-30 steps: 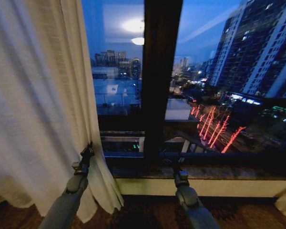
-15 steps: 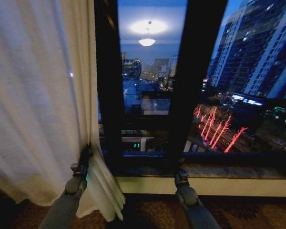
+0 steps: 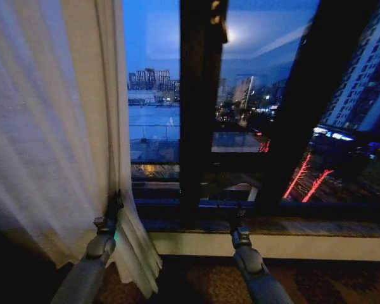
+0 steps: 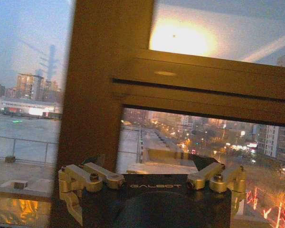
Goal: Open the curtains by pulling them apart, changing their state from closed to fully open.
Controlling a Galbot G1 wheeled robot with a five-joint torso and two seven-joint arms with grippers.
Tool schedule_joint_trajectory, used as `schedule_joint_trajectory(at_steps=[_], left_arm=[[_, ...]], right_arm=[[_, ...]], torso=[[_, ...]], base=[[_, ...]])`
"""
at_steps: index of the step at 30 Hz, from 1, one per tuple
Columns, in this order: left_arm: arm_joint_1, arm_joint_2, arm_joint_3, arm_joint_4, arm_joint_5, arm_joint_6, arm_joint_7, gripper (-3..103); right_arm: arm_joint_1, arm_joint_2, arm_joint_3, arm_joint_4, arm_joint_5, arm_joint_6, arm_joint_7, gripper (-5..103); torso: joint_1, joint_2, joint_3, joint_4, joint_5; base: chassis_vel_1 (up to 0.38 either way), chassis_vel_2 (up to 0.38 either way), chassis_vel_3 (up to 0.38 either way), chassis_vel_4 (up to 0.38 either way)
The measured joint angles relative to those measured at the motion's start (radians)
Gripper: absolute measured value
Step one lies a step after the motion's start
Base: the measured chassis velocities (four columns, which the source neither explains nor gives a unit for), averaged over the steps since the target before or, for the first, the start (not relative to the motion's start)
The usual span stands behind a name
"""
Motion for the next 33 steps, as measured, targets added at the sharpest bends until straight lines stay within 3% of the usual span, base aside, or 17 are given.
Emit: schedule_joint_trajectory(at_steps=[15,24,33], left_arm=[[-0.002,-0.001,-0.001,0.005,0.002,-0.007,0.000,0],[0.001,0.001,-0.002,0.003,0.002,-0.008,0.001,0],[0.001,0.007,-0.005,0.001,0.003,-0.009,0.001,0]], right_arm=[[0.000,0.000,0.000,0.000,0.000,0.000,0.000,100],[0.000,0.000,0.001,0.000,0.000,0.000,0.000,100],[0.000,0.000,0.000,0.000,0.000,0.000,0.000,100]], torso=[[0.000,0.000,0.000,0.0005,-0.0003],[0.000,0.000,0.000,-0.0007,0.0004],[0.000,0.000,0.000,0.0001,-0.0004]], base=[[0.299,0.316,-0.304,-0.308],[0.010,-0.007,-0.012,-0.007],[0.003,-0.005,-0.005,0.001]])
